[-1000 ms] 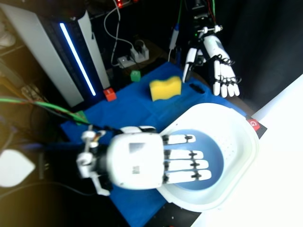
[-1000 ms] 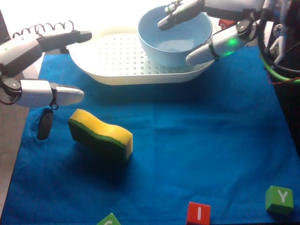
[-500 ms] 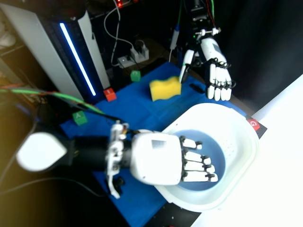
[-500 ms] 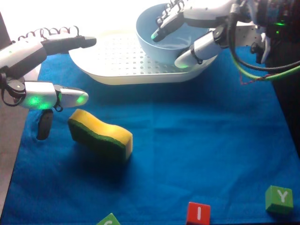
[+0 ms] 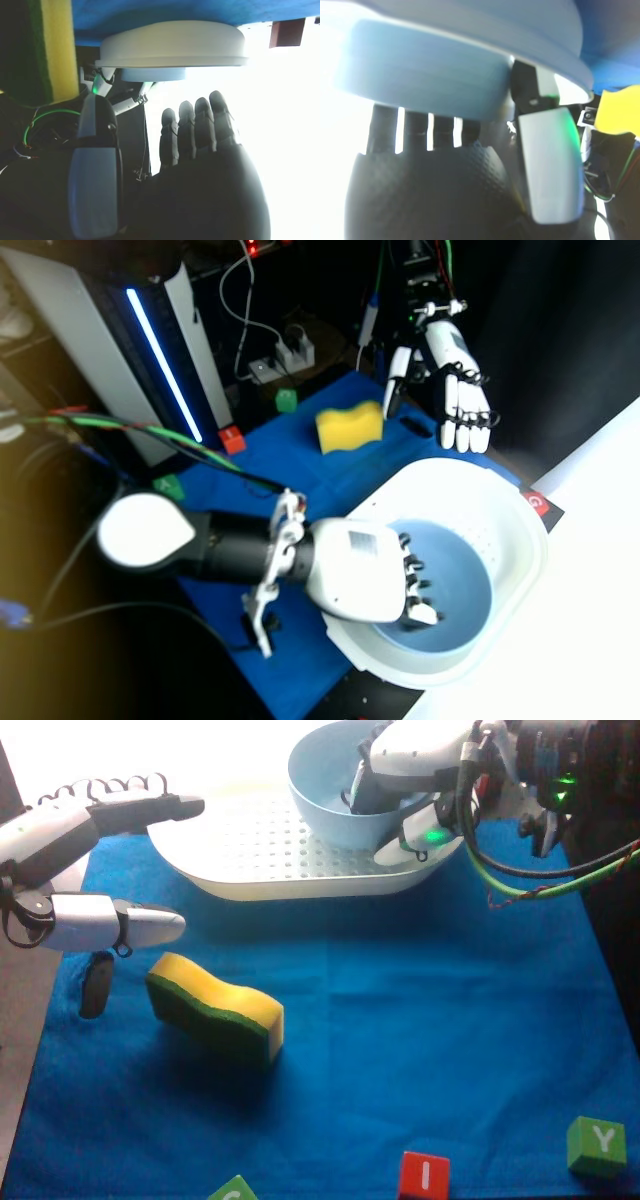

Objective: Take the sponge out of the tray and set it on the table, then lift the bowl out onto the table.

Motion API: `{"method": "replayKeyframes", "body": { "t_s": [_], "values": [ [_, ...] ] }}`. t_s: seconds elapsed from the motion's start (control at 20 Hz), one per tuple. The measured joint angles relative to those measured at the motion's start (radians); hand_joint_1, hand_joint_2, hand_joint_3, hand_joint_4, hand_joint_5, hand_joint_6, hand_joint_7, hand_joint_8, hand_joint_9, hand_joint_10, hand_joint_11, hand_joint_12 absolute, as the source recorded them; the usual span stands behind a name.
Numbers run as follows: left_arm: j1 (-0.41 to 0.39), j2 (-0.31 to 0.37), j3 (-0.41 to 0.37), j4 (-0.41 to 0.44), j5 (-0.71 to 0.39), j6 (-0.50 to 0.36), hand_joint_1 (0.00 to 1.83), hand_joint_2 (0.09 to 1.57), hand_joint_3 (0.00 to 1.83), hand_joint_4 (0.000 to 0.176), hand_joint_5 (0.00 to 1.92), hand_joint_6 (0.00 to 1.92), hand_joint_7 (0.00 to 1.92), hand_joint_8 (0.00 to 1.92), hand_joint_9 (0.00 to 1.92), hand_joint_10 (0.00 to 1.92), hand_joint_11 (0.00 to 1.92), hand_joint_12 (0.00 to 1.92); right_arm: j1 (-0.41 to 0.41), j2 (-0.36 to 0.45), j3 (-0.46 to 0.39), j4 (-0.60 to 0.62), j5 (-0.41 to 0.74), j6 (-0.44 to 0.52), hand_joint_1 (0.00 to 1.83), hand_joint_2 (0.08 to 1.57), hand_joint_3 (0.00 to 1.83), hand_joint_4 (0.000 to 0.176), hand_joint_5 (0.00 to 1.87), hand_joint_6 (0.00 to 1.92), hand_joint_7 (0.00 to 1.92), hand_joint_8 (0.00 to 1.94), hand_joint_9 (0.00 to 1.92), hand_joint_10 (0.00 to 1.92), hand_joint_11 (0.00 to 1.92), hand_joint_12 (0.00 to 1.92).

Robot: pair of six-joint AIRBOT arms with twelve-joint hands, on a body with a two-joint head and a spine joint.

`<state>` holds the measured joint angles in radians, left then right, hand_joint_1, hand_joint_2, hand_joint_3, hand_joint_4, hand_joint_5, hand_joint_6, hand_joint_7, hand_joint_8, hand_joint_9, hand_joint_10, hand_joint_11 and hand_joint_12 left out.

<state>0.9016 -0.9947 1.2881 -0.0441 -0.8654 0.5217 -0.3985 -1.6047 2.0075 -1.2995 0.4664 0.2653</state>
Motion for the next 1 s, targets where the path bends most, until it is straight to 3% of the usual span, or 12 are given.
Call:
{"method": "replayKeyframes", "body": {
  "t_s": [0.05, 0.1, 0.15, 0.3, 0.4, 0.45, 0.5, 0.55, 0.7, 0.8, 0.95, 1.0],
  "values": [
    [0.000, 0.000, 0.000, 0.000, 0.000, -0.001, 0.92, 1.07, 0.00, 0.032, 0.37, 0.01, 0.31, 0.00, 0.21, 0.00, 0.00, 0.44, 0.005, -0.002, -0.004, -0.001, 0.006, -0.001, 0.33, 1.44, 0.00, 0.037, 1.23, 1.90, 1.63, 1.94, 1.77, 1.92, 1.77, 1.92],
    [0.000, 0.000, 0.000, 0.000, -0.001, -0.002, 0.92, 1.07, 0.00, 0.029, 0.38, 0.01, 0.31, 0.00, 0.21, 0.00, 0.00, 0.43, 0.007, -0.004, -0.005, -0.009, 0.003, 0.001, 0.26, 1.47, 0.00, 0.134, 1.25, 1.92, 1.64, 1.94, 1.76, 1.92, 1.77, 1.92],
    [0.000, 0.000, 0.000, 0.000, -0.003, -0.002, 0.91, 1.07, 0.00, 0.034, 0.38, 0.00, 0.31, 0.00, 0.21, 0.00, 0.00, 0.41, 0.006, -0.004, -0.005, -0.011, -0.001, 0.002, 0.27, 1.48, 0.00, 0.156, 1.23, 1.92, 1.65, 1.94, 1.78, 1.92, 1.77, 1.92],
    [0.000, 0.000, 0.000, 0.001, -0.008, -0.002, 0.91, 1.07, 0.00, 0.046, 0.40, 0.01, 0.33, 0.00, 0.22, 0.00, 0.00, 0.42, 0.006, -0.003, -0.005, -0.008, -0.003, 0.000, 0.51, 1.47, 0.00, 0.174, 1.17, 1.92, 1.63, 1.94, 1.77, 1.92, 1.78, 1.92],
    [0.000, -0.001, 0.000, 0.000, -0.011, -0.002, 0.90, 1.08, 0.00, 0.040, 0.40, 0.00, 0.32, 0.00, 0.22, 0.00, 0.00, 0.38, 0.006, -0.001, -0.005, -0.001, 0.006, -0.001, 0.40, 1.53, 0.01, 0.175, 1.11, 1.92, 1.61, 1.94, 1.75, 1.92, 1.76, 1.92],
    [0.000, -0.001, 0.000, 0.000, -0.011, -0.002, 0.90, 1.09, 0.00, 0.037, 0.40, 0.00, 0.31, 0.00, 0.20, 0.00, 0.00, 0.34, 0.006, 0.000, -0.005, 0.007, 0.014, -0.002, 0.25, 1.55, 0.01, 0.173, 1.14, 1.92, 1.61, 1.94, 1.74, 1.92, 1.73, 1.92],
    [0.000, -0.001, 0.000, 0.000, -0.012, -0.002, 0.90, 1.09, 0.00, 0.036, 0.40, 0.00, 0.31, 0.00, 0.20, 0.00, 0.00, 0.32, 0.009, 0.000, -0.005, 0.010, 0.026, -0.001, 0.23, 1.55, 0.01, 0.171, 1.17, 1.92, 1.61, 1.94, 1.74, 1.92, 1.73, 1.92],
    [0.000, -0.001, 0.000, 0.000, -0.012, -0.002, 0.90, 1.09, 0.00, 0.040, 0.40, 0.00, 0.31, 0.00, 0.20, 0.00, 0.00, 0.31, 0.010, 0.000, -0.005, 0.011, 0.035, 0.000, 0.25, 1.56, 0.00, 0.168, 1.17, 1.92, 1.61, 1.94, 1.74, 1.92, 1.73, 1.92],
    [0.001, -0.001, 0.000, -0.001, -0.014, -0.007, 0.91, 1.09, 0.00, 0.022, 0.42, 0.00, 0.33, 0.00, 0.23, 0.00, 0.00, 0.41, 0.013, 0.001, -0.011, 0.051, 0.081, 0.000, 0.23, 1.57, 0.03, 0.141, 1.24, 1.92, 1.64, 1.94, 1.75, 1.92, 1.74, 1.92],
    [0.001, -0.001, 0.000, 0.001, -0.016, -0.011, 0.93, 1.10, 0.00, 0.031, 0.41, 0.00, 0.31, 0.00, 0.20, 0.00, 0.00, 0.33, 0.018, 0.022, -0.033, 0.085, 0.131, 0.001, 0.30, 1.57, 0.04, 0.135, 1.28, 1.92, 1.64, 1.94, 1.76, 1.92, 1.75, 1.92],
    [0.007, -0.001, 0.000, -0.004, -0.021, -0.013, 0.93, 1.10, 0.00, 0.037, 0.40, 0.00, 0.31, 0.00, 0.20, 0.00, 0.00, 0.30, 0.060, 0.108, -0.131, 0.092, 0.183, -0.015, 0.57, 1.54, 0.00, 0.173, 1.30, 1.92, 1.63, 1.94, 1.74, 1.92, 1.70, 1.92],
    [0.008, -0.001, -0.001, -0.003, -0.023, -0.014, 0.94, 1.10, 0.00, 0.033, 0.41, 0.00, 0.31, 0.00, 0.20, 0.00, 0.00, 0.32, 0.072, 0.148, -0.173, 0.152, 0.215, -0.037, 0.56, 1.54, 0.00, 0.175, 1.28, 1.92, 1.61, 1.94, 1.72, 1.92, 1.68, 1.92]
  ]
}}
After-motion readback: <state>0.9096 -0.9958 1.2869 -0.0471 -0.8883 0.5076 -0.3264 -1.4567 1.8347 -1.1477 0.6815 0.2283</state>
